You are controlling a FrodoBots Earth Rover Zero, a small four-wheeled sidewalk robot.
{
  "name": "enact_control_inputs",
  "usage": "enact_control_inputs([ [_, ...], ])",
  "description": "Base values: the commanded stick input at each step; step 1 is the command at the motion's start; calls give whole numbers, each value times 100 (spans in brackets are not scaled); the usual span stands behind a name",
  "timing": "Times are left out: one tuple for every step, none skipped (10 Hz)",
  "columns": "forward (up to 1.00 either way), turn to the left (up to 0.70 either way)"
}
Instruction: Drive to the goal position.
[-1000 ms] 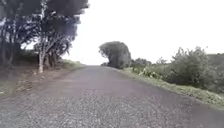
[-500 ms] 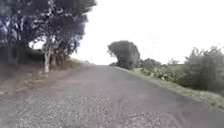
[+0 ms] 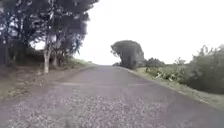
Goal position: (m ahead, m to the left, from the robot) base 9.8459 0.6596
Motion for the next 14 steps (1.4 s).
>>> enact_control_inputs([
  [70, 2],
  [70, 1],
  [70, 0],
  [70, 2],
  [70, 2],
  [70, 2],
  [70, 3],
  [70, 35],
  [70, 35],
  [70, 35],
  [70, 22],
  [70, 3],
  [70, 2],
  [70, 2],
])
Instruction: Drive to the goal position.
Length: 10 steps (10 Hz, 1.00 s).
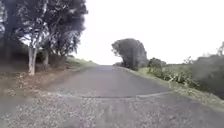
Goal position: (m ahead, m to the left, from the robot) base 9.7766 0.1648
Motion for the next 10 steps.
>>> enact_control_inputs([
  [70, 2],
  [70, 2],
  [70, 2],
  [70, 2],
  [70, 2],
  [70, 2],
  [70, 2],
  [70, 2],
  [70, 2],
  [70, 2],
])
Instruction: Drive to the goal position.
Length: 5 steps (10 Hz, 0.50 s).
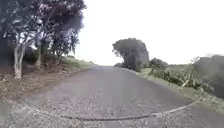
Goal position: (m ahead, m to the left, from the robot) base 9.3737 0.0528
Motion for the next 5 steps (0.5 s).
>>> enact_control_inputs([
  [70, 2],
  [70, 2],
  [70, 2],
  [70, 2],
  [70, 2],
])
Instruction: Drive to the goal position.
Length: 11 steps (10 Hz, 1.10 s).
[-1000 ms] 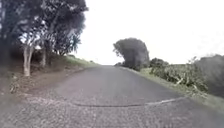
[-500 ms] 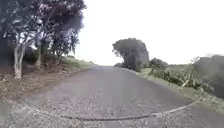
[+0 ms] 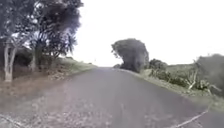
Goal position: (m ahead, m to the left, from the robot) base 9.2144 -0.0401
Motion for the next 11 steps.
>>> enact_control_inputs([
  [70, 2],
  [70, 2],
  [70, 2],
  [70, 2],
  [70, 2],
  [70, 2],
  [70, 2],
  [70, 2],
  [70, 2],
  [70, 2],
  [70, 2],
])
